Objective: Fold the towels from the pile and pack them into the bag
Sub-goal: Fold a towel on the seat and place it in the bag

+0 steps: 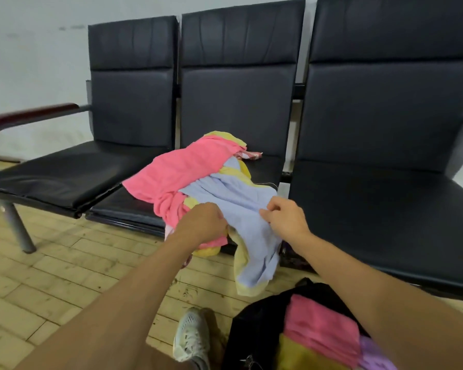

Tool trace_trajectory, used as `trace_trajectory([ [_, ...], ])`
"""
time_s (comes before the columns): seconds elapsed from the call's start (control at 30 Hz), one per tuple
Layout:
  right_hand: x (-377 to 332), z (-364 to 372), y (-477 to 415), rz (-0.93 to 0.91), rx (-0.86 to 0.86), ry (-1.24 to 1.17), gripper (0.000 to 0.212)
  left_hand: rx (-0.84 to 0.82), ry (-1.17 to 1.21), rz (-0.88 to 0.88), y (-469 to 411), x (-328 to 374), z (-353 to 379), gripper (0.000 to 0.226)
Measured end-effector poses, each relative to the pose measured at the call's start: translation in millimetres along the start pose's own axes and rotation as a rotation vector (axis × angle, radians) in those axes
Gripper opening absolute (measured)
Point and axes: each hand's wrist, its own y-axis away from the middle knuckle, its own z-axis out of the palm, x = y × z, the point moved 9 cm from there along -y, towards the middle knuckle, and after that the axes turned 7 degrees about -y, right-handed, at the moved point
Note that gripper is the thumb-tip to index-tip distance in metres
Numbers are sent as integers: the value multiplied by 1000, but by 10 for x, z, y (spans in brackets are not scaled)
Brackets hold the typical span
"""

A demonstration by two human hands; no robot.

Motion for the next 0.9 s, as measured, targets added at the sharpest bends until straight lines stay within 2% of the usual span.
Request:
trace_trajectory([
  [0.13, -39, -332, -40, 62, 95, -339, 29, -23, 183, -14, -59, 290, 20, 5],
  [0.23, -96, -491, -47, 84, 114, -532, 25, -47, 577, -106, -97, 489, 87, 11],
  [0.33, -122, -720, -21, 73, 174, -674, 19, -75, 963, -279, -178, 554, 251, 52],
  [0.37, -107, -818, -8, 77, 203, -703, 18, -69, 1098, -316, -207, 588, 287, 59],
  [0.47, 63, -1165, 21, 108, 306, -653, 17, 36, 1405, -409, -275, 669, 325, 56],
  [0.57, 298, -1430, 66, 158, 353, -580, 17, 178, 1451, -436, -307, 727, 331, 50],
  [0.63, 430, -1563, 108, 178, 361, -551, 16, 220, 1346, -405, -338, 803, 315, 31],
  [0.67, 478, -1630, 131, 181, 364, -545, 16, 205, 1296, -378, -346, 886, 311, 14],
  [0.73, 552, -1785, 172, 171, 379, -538, 17, 112, 1233, -297, -341, 1170, 320, 22],
  [0.8, 632, -1968, 205, 162, 407, -520, 18, 25, 1249, -232, -269, 1485, 365, 17],
  [0.9, 732, -2307, 276, 133, 523, -534, 18, -57, 1251, -156, -110, 1905, 411, 21],
])
